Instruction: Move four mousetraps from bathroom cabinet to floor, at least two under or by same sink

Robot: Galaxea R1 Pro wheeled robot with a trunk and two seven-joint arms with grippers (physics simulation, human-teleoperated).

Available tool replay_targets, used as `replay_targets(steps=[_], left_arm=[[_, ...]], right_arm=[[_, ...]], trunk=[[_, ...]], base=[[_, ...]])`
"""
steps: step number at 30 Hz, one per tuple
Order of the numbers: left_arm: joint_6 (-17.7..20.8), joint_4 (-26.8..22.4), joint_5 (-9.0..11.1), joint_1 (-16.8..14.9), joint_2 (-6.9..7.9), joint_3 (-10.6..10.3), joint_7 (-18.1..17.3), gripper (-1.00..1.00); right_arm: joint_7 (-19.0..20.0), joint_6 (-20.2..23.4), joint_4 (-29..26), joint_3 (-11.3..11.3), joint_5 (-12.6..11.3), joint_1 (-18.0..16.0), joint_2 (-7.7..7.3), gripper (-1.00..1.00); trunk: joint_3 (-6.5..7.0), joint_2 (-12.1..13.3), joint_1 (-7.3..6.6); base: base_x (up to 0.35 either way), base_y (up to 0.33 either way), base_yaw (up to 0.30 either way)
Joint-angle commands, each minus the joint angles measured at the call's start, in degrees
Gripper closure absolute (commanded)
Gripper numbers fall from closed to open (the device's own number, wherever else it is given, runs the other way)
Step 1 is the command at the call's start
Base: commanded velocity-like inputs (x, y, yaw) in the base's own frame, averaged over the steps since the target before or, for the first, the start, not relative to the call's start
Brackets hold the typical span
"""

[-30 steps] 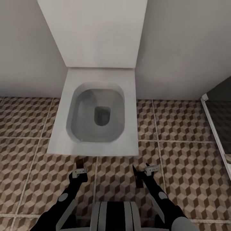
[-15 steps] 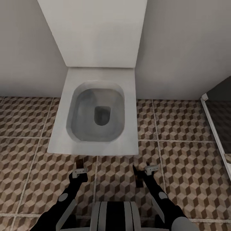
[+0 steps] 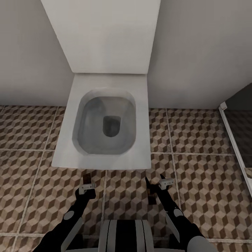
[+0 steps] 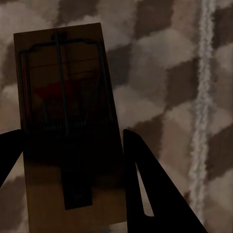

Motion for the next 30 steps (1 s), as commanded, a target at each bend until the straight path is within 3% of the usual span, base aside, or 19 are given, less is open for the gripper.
replay_targets(steps=[1, 20, 30], left_arm=[[-0.3, 0.0, 0.4, 0.0, 0.1, -0.4, 0.6, 1.0], [-0.3, 0.0, 0.4, 0.0, 0.1, -0.4, 0.6, 1.0], [-0.3, 0.0, 0.4, 0.0, 0.1, -0.4, 0.6, 1.0]], right_arm=[[0.3, -0.1, 0.0, 0.0, -0.2, 0.0, -0.01, -1.0], [0.2, -0.1, 0.2, 0.0, -0.1, 0.0, 0.04, -1.0], [0.2, -0.1, 0.2, 0.0, -0.1, 0.0, 0.04, -1.0]], trunk=[[-0.02, 0.0, -0.01], [-0.05, 0.0, -0.01], [-0.74, 0.0, -0.01]], base=[[0.0, 0.0, 0.0], [0.0, 0.0, 0.0], [0.0, 0.0, 0.0]])
